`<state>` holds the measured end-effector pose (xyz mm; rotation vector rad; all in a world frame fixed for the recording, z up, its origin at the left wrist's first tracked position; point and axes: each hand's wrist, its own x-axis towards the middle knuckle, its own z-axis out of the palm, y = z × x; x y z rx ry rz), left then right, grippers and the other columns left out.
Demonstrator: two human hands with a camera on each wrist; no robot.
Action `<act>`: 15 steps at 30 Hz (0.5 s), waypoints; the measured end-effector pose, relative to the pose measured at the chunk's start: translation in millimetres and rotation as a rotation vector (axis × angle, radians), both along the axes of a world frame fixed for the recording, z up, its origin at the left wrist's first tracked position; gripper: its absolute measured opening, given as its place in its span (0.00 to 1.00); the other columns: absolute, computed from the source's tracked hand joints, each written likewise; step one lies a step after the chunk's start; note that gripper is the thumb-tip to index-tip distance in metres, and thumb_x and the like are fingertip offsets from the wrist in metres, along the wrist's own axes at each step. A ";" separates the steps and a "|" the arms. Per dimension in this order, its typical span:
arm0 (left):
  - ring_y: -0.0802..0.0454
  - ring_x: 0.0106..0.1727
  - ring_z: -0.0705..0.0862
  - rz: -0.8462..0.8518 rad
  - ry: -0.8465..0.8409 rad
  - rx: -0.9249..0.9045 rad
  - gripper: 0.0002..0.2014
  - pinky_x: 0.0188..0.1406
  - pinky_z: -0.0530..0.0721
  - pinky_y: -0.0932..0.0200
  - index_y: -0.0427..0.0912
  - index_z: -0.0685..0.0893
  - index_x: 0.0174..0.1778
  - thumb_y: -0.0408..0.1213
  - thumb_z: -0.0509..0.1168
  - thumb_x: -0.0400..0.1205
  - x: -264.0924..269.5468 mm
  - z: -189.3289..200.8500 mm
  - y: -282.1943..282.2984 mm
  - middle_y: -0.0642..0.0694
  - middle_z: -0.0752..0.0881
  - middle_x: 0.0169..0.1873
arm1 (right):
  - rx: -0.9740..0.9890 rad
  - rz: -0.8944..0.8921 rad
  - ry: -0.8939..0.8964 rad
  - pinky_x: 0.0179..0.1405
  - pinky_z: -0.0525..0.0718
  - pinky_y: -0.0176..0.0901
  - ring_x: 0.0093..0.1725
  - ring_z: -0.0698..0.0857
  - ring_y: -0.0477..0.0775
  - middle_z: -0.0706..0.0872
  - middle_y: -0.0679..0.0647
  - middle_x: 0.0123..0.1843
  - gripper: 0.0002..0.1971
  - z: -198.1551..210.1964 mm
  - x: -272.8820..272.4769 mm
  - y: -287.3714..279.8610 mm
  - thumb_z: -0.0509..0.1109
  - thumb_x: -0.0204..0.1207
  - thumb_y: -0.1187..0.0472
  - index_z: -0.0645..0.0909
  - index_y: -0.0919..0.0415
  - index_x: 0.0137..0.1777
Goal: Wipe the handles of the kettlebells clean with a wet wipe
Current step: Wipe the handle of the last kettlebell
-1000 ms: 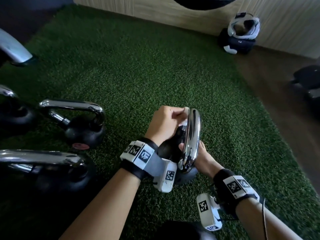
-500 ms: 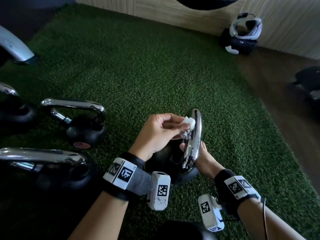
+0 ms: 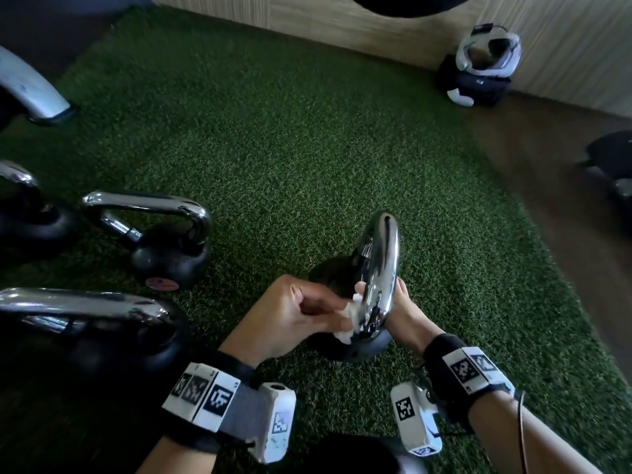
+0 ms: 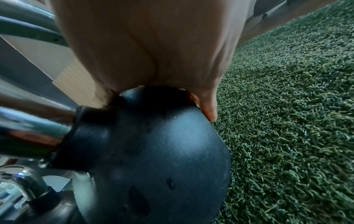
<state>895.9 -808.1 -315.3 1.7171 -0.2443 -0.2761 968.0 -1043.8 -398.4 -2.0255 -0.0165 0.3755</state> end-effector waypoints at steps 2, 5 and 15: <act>0.57 0.48 0.94 -0.017 0.014 0.066 0.11 0.56 0.90 0.59 0.43 0.96 0.50 0.36 0.83 0.72 0.7 -6.1 0.9 0.55 0.95 0.45 | -0.009 -0.006 -0.003 0.79 0.75 0.71 0.78 0.74 0.58 0.75 0.50 0.74 0.37 1.6 -0.1 0.6 0.73 0.68 0.36 0.73 0.43 0.78; 0.63 0.49 0.93 0.020 -0.059 0.167 0.12 0.58 0.87 0.68 0.45 0.96 0.50 0.35 0.84 0.72 0.7 -7.4 -2.0 0.58 0.95 0.46 | -0.028 0.027 -0.029 0.76 0.78 0.75 0.78 0.76 0.62 0.80 0.50 0.73 0.32 -5.0 1.8 -2.3 0.74 0.73 0.36 0.75 0.41 0.77; 0.64 0.43 0.93 0.220 -0.165 0.107 0.11 0.47 0.89 0.68 0.47 0.94 0.50 0.42 0.83 0.73 -4.2 12.1 -5.8 0.59 0.94 0.42 | -0.297 0.200 0.058 0.49 0.90 0.42 0.60 0.89 0.46 0.86 0.41 0.65 0.22 62.7 -4.7 -8.6 0.74 0.80 0.40 0.76 0.35 0.72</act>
